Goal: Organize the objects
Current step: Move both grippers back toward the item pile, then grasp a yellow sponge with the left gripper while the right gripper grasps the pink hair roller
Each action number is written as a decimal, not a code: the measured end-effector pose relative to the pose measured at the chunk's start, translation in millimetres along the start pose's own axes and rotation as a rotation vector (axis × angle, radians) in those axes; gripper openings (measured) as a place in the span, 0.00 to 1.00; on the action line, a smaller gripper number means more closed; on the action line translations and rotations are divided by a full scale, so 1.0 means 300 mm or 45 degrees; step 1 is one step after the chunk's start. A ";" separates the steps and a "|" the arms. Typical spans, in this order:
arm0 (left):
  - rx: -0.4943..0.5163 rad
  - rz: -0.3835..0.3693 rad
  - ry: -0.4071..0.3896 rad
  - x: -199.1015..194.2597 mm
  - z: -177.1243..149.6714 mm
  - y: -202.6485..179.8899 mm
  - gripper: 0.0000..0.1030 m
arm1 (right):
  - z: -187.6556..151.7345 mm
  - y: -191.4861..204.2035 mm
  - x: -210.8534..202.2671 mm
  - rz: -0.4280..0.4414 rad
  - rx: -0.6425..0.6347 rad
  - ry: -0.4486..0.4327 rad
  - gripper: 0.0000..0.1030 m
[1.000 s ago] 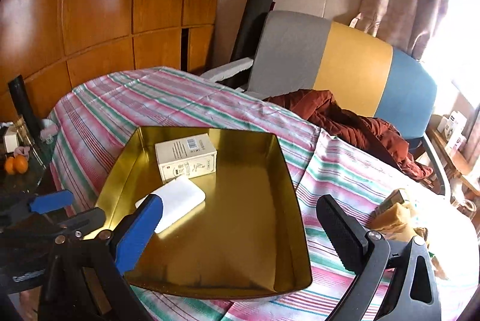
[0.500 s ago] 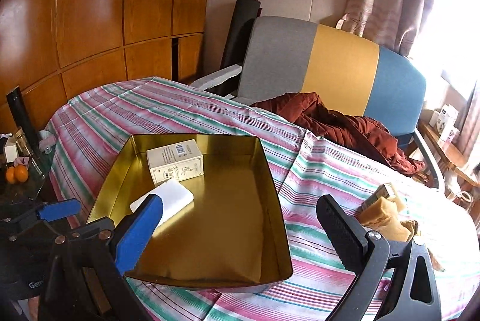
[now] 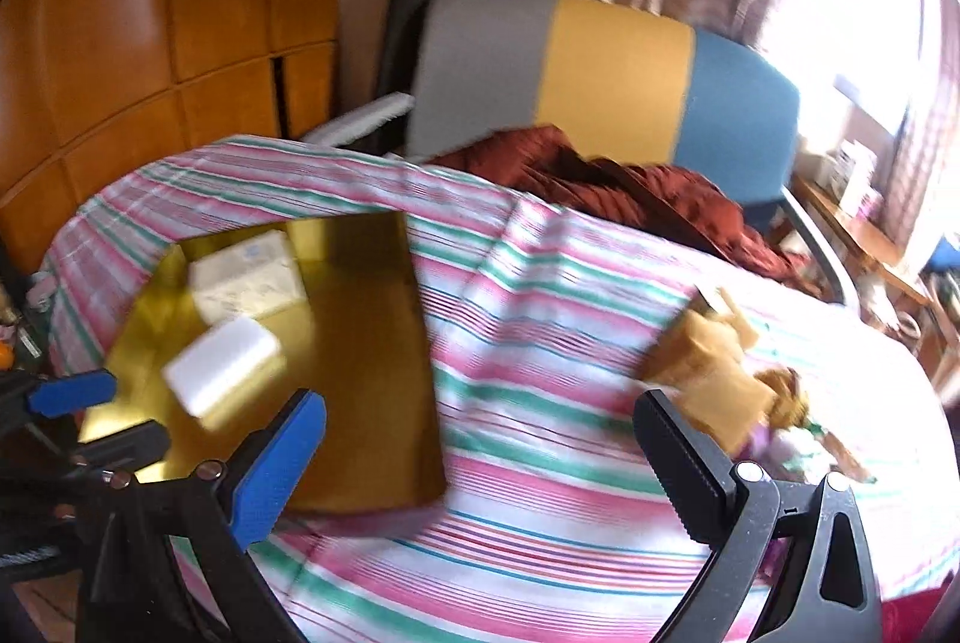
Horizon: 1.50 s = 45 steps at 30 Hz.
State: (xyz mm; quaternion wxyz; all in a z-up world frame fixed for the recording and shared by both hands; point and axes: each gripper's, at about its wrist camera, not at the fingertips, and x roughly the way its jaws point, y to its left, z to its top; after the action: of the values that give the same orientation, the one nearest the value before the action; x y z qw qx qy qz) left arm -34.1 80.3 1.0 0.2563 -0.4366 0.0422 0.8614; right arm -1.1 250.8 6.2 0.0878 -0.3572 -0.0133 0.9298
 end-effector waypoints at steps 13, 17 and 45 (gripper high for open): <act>0.353 -0.163 0.021 0.133 0.112 -0.363 0.63 | -0.046 -0.710 -0.002 -0.354 0.353 0.039 1.00; 0.492 -0.197 0.011 0.179 0.135 -0.497 0.64 | -0.086 -0.897 0.011 -0.405 0.514 0.021 1.00; 0.471 -0.330 0.227 0.496 0.162 -0.697 0.53 | -0.147 -0.992 0.062 -0.102 0.727 0.080 1.00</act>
State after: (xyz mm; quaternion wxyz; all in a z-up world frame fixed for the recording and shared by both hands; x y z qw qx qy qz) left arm -42.2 335.8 -52.6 0.4354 -0.4582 0.1652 0.7571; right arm 60.6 545.3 -12.8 0.2218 -0.3457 0.2376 0.8803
